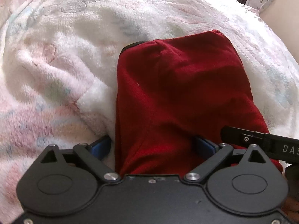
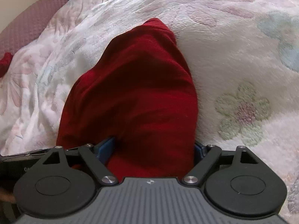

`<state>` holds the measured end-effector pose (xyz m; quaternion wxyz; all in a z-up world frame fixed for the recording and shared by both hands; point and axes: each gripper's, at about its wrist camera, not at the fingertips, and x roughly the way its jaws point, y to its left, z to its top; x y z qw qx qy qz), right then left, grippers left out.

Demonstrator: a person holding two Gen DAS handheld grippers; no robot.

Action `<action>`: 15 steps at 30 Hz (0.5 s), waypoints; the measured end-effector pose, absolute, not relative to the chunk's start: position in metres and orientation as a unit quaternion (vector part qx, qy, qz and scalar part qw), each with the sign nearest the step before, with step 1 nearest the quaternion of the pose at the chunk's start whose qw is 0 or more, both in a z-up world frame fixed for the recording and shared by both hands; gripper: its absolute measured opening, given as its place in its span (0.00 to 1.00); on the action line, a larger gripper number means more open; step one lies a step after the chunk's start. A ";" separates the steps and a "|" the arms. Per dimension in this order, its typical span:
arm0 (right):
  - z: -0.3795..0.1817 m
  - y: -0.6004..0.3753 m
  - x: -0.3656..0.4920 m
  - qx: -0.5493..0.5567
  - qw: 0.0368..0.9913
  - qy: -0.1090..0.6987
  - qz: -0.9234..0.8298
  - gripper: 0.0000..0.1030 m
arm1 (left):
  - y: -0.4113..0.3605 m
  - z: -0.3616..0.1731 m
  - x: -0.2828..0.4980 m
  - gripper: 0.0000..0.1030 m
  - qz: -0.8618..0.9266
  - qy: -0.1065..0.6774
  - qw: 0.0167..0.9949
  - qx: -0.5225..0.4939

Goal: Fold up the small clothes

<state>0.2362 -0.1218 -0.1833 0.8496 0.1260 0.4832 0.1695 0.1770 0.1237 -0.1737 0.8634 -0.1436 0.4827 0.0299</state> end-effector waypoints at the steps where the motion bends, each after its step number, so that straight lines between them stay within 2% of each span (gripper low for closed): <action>1: -0.184 -0.123 0.236 0.129 0.850 0.482 0.169 0.94 | 0.124 -0.173 0.176 0.97 0.029 0.481 0.865 -0.142; 3: -0.187 -0.125 0.237 0.135 0.850 0.479 0.171 0.93 | 0.122 -0.172 0.172 0.90 0.018 0.480 0.867 -0.135; 4: -0.187 -0.125 0.236 0.134 0.852 0.477 0.171 0.87 | 0.121 -0.168 0.168 0.89 0.017 0.476 0.870 -0.128; 5: -0.187 -0.126 0.234 0.134 0.854 0.473 0.169 0.77 | 0.119 -0.166 0.166 0.88 0.017 0.474 0.871 -0.126; 6: -0.185 -0.127 0.232 0.131 0.857 0.469 0.169 0.72 | 0.117 -0.164 0.164 0.82 0.016 0.470 0.874 -0.124; 7: -0.183 -0.127 0.230 0.130 0.859 0.464 0.172 0.50 | 0.116 -0.160 0.161 0.70 0.015 0.465 0.877 -0.123; 8: -0.179 -0.129 0.227 0.131 0.866 0.456 0.162 0.39 | 0.114 -0.154 0.159 0.64 0.015 0.459 0.880 -0.124; 10: -0.172 -0.134 0.226 0.151 0.864 0.451 0.164 0.30 | 0.116 -0.145 0.157 0.37 0.025 0.446 0.887 -0.121; 12: -0.165 -0.140 0.224 0.175 0.859 0.449 0.173 0.27 | 0.122 -0.136 0.152 0.23 0.033 0.438 0.887 -0.142; 15: -0.152 -0.139 0.220 0.169 0.863 0.439 0.185 0.26 | 0.129 -0.125 0.150 0.18 0.034 0.433 0.884 -0.174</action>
